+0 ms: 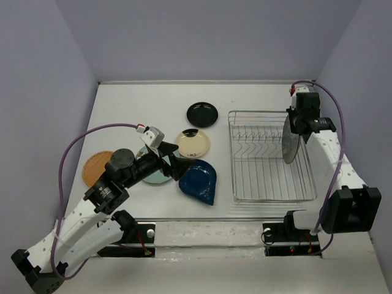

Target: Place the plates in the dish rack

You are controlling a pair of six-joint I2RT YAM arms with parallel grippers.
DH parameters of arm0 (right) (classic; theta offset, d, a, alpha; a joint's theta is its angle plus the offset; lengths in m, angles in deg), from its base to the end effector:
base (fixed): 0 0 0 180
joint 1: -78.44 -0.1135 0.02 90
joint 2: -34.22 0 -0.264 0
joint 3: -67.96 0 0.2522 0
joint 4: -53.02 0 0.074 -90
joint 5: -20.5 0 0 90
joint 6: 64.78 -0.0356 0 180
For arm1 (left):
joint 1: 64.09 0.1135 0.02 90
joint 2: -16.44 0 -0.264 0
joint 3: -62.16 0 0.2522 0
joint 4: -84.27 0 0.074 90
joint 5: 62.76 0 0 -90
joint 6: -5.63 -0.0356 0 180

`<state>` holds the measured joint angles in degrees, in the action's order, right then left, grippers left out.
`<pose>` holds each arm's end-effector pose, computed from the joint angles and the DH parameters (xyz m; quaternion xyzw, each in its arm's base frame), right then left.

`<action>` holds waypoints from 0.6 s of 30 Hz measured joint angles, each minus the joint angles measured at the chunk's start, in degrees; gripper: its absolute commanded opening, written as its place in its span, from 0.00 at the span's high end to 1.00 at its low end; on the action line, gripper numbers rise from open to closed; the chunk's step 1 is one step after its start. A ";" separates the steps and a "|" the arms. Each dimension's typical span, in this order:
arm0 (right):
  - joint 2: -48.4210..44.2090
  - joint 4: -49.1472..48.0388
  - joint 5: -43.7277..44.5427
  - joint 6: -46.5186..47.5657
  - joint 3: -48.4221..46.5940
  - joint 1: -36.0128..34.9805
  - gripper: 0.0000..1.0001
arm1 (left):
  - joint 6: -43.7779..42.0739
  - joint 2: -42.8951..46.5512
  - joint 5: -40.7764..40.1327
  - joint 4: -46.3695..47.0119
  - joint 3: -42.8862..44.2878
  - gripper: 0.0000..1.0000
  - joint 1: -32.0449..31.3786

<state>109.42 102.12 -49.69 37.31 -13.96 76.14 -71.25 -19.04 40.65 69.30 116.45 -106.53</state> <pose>0.2827 -0.0007 0.3258 -0.0440 0.9029 -0.1907 0.3828 0.1067 -0.1088 0.3553 0.2542 0.6347 -0.4087 0.6046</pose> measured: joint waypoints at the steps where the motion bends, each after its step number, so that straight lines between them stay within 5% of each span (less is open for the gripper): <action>1: 0.76 -1.25 -0.44 -0.04 0.20 0.44 0.93 | -0.02 -0.02 -0.07 -0.02 0.00 0.01 0.00; 15: 12.96 -8.94 -9.92 0.37 -7.96 6.69 0.93 | -0.20 -3.65 -3.52 -1.75 0.00 0.01 0.02; 18: 16.04 -11.04 -12.66 0.39 -10.16 8.09 0.85 | -0.17 -4.59 -4.50 -1.79 0.00 0.01 0.20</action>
<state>125.47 91.08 -62.34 37.71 -24.13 84.22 -71.42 -23.63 36.15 67.51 116.45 -106.33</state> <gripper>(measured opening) 0.168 0.990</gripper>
